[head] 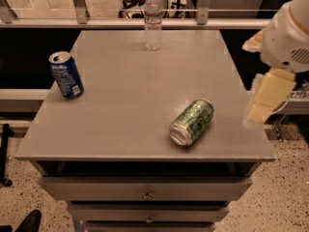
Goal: Move pepsi can near water bottle
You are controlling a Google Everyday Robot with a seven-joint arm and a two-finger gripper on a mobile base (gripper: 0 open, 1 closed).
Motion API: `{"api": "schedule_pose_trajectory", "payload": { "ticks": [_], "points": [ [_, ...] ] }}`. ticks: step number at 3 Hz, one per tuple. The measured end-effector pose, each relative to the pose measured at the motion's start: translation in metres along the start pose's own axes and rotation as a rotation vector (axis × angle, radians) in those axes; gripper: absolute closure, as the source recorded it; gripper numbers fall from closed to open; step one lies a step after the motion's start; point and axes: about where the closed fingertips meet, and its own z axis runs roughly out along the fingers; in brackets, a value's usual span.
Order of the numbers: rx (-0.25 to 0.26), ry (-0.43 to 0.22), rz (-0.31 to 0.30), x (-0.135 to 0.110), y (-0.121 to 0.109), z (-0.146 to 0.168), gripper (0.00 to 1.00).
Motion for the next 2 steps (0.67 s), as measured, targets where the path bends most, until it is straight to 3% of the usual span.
{"api": "schedule_pose_trajectory", "payload": {
  "ticks": [2],
  "points": [
    [-0.098,-0.276,-0.029,-0.116,0.005,0.072,0.0]
  ]
}}
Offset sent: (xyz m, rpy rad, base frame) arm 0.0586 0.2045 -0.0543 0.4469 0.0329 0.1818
